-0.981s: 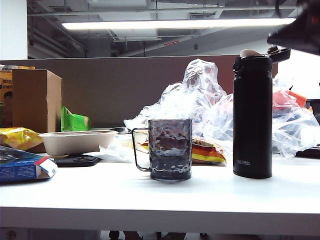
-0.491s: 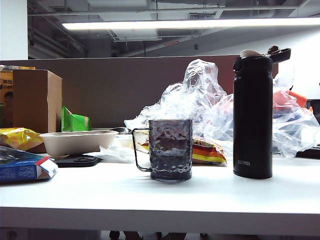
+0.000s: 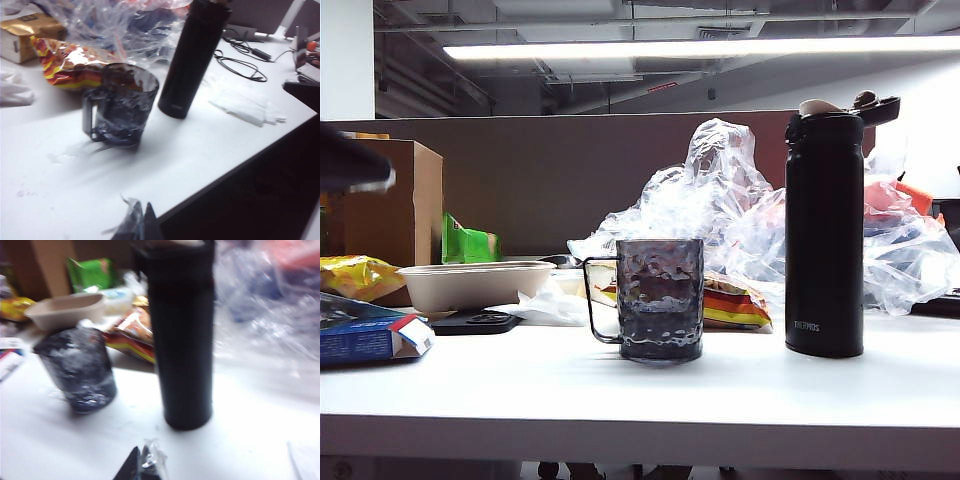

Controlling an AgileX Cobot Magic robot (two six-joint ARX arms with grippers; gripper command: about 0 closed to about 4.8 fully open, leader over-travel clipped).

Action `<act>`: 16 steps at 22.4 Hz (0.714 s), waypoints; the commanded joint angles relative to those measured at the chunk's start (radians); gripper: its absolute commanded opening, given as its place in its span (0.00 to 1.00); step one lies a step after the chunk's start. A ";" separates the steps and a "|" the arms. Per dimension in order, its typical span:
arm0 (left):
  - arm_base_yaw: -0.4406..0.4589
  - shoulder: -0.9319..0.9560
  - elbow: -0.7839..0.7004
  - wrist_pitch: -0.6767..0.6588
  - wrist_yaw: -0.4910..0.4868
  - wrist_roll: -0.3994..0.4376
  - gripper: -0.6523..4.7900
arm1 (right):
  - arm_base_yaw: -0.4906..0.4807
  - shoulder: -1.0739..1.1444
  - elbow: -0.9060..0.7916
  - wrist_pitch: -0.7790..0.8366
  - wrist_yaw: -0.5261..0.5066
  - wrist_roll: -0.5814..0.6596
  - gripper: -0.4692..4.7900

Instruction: Pick up the black thermos, pour some water into the cup, then place the black thermos back on the table.

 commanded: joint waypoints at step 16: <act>0.095 -0.017 -0.036 -0.016 -0.059 0.002 0.11 | -0.002 -0.001 -0.047 0.038 0.097 0.028 0.21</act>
